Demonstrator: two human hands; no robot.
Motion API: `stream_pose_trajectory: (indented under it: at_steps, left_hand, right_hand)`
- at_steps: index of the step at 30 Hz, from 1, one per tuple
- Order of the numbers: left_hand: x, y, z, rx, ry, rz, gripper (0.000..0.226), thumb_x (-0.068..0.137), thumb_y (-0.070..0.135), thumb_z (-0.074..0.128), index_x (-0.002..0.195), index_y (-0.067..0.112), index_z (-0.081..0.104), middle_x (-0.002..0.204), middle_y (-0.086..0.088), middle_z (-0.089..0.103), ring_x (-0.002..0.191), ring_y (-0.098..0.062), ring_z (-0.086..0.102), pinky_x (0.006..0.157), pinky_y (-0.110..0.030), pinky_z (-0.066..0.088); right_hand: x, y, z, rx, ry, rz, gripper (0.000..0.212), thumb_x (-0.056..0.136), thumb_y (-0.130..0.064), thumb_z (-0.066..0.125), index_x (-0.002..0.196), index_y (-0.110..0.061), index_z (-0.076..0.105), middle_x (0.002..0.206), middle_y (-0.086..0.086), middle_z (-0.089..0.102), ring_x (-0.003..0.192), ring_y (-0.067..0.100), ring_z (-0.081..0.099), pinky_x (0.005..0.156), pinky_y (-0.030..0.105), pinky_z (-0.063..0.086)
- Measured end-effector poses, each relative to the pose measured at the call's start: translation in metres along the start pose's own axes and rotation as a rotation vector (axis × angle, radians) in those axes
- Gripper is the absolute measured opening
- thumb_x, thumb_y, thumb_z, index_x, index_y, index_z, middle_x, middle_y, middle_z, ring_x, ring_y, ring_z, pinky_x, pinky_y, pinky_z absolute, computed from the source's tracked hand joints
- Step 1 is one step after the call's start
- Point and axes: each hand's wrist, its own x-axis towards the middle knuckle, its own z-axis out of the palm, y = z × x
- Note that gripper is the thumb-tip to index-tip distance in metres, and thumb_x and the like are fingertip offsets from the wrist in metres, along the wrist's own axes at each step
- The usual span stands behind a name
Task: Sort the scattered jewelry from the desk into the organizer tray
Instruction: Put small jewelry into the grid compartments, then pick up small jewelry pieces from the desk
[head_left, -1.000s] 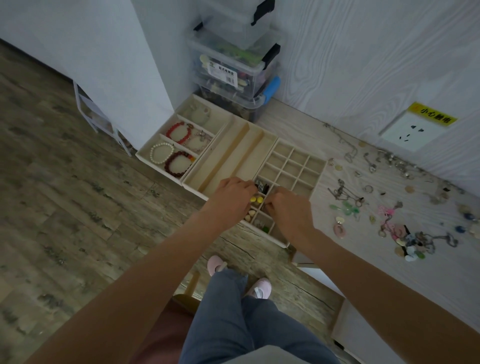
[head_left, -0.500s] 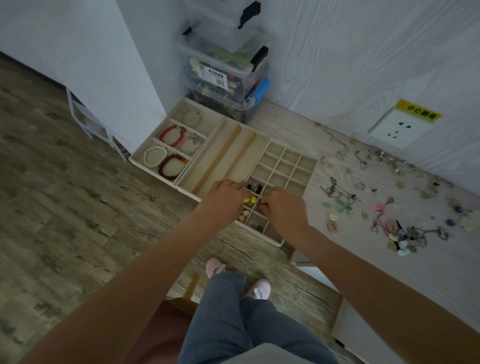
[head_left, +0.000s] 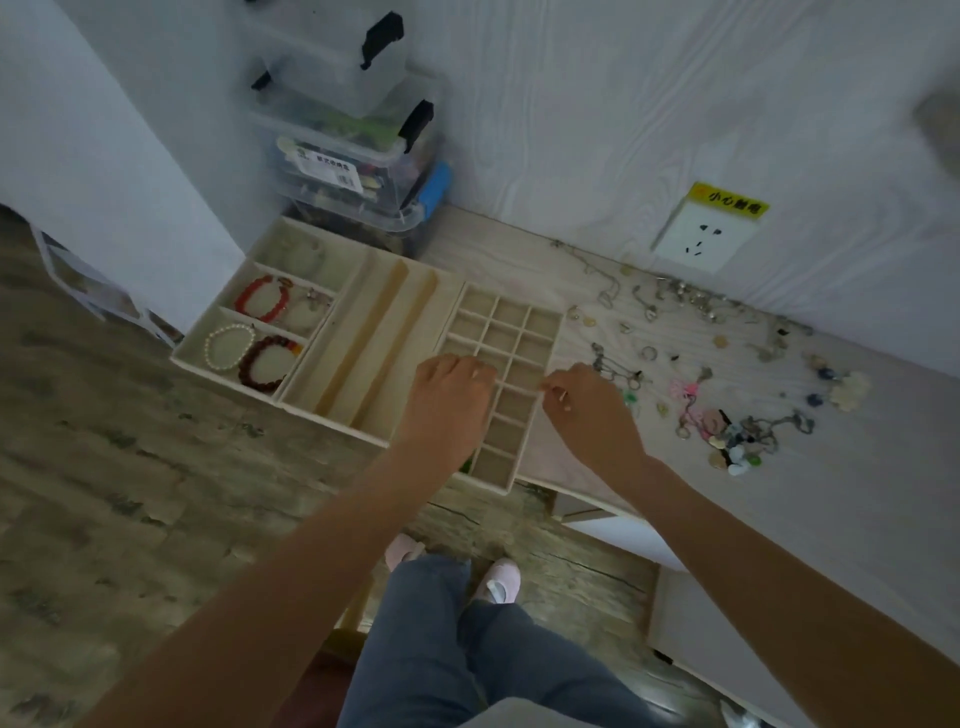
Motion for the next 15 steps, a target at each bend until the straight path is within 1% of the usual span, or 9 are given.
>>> stream_pose_trajectory:
  at_steps: [1, 3, 5, 6, 8, 9, 11, 13, 15]
  left_hand:
    - [0.004, 0.007, -0.001, 0.013, 0.007, 0.025, 0.036, 0.089, 0.015, 0.05, 0.125, 0.016, 0.056, 0.123, -0.004, 0.059, 0.118, -0.023, 0.051, 0.101, -0.038, 0.036]
    - [0.011, 0.022, 0.001, 0.016, 0.065, 0.065, 0.03, 0.076, 0.011, 0.065, 0.106, 0.014, 0.067, 0.1, -0.005, 0.068, 0.097, -0.025, 0.062, 0.084, -0.037, 0.048]
    - [0.02, 0.039, 0.007, -0.022, 0.12, 0.127, 0.025, 0.066, 0.007, 0.069, 0.09, 0.012, 0.07, 0.083, -0.006, 0.067, 0.082, -0.027, 0.065, 0.07, -0.035, 0.053]
    - [0.023, 0.049, 0.008, -0.076, 0.105, 0.149, 0.024, 0.067, 0.005, 0.065, 0.09, 0.009, 0.069, 0.083, -0.008, 0.066, 0.082, -0.029, 0.064, 0.07, -0.037, 0.053]
    - [0.03, 0.069, 0.011, -0.171, -0.004, 0.155, 0.027, 0.08, 0.002, 0.052, 0.104, 0.005, 0.064, 0.099, -0.013, 0.063, 0.098, -0.033, 0.059, 0.08, -0.041, 0.051]
    - [0.033, 0.078, 0.014, -0.168, -0.096, 0.148, 0.029, 0.087, 0.005, 0.047, 0.113, 0.006, 0.059, 0.109, -0.013, 0.058, 0.105, -0.032, 0.055, 0.087, -0.041, 0.048]
    - [0.038, 0.09, 0.02, -0.21, -0.262, 0.106, 0.031, 0.092, 0.011, 0.043, 0.121, 0.006, 0.052, 0.118, -0.013, 0.052, 0.11, -0.03, 0.052, 0.091, -0.038, 0.045]
    - [0.042, 0.1, 0.024, -0.303, -0.352, 0.073, 0.027, 0.095, 0.014, 0.043, 0.117, 0.004, 0.054, 0.116, -0.014, 0.055, 0.109, -0.029, 0.053, 0.089, -0.034, 0.042]
    - [0.047, 0.106, 0.027, -0.455, -0.385, -0.016, 0.025, 0.097, 0.02, 0.043, 0.102, 0.003, 0.061, 0.102, -0.013, 0.062, 0.098, -0.027, 0.058, 0.082, -0.031, 0.041]
  right_hand:
    - [-0.002, 0.012, -0.003, 0.014, 0.019, 0.014, 0.023, 0.092, -0.01, 0.049, 0.107, -0.009, 0.067, 0.102, 0.013, 0.059, 0.09, 0.026, 0.06, 0.08, 0.032, 0.047]
    - [-0.007, 0.034, -0.004, 0.027, 0.042, 0.045, 0.025, 0.089, -0.006, 0.054, 0.111, -0.008, 0.065, 0.11, 0.014, 0.058, 0.104, 0.029, 0.057, 0.087, 0.033, 0.045]
    - [-0.012, 0.051, -0.006, -0.001, -0.008, 0.131, 0.032, 0.086, -0.012, 0.06, 0.118, -0.011, 0.061, 0.12, 0.012, 0.053, 0.115, 0.028, 0.05, 0.093, 0.035, 0.042]
    - [-0.015, 0.057, -0.006, -0.007, -0.048, 0.171, 0.037, 0.085, -0.018, 0.064, 0.121, -0.014, 0.059, 0.123, 0.01, 0.05, 0.118, 0.026, 0.047, 0.094, 0.036, 0.043]
    - [-0.021, 0.063, -0.005, -0.032, -0.122, 0.209, 0.047, 0.081, -0.025, 0.07, 0.125, -0.018, 0.056, 0.125, 0.008, 0.045, 0.118, 0.023, 0.045, 0.094, 0.035, 0.043]
    - [-0.022, 0.064, -0.004, -0.06, -0.147, 0.21, 0.048, 0.08, -0.025, 0.07, 0.124, -0.019, 0.055, 0.125, 0.008, 0.043, 0.116, 0.022, 0.044, 0.093, 0.034, 0.043]
    - [-0.022, 0.066, 0.0, -0.076, -0.134, 0.19, 0.038, 0.081, -0.019, 0.067, 0.118, -0.016, 0.057, 0.119, 0.01, 0.045, 0.11, 0.024, 0.047, 0.085, 0.03, 0.042]
    - [-0.02, 0.068, 0.001, -0.011, -0.081, 0.187, 0.025, 0.082, -0.013, 0.062, 0.107, -0.01, 0.059, 0.106, 0.013, 0.052, 0.098, 0.028, 0.053, 0.072, 0.026, 0.037]
    - [-0.018, 0.07, -0.002, 0.092, -0.041, 0.211, 0.019, 0.083, -0.01, 0.062, 0.101, -0.007, 0.059, 0.092, 0.013, 0.058, 0.085, 0.029, 0.058, 0.064, 0.024, 0.035]
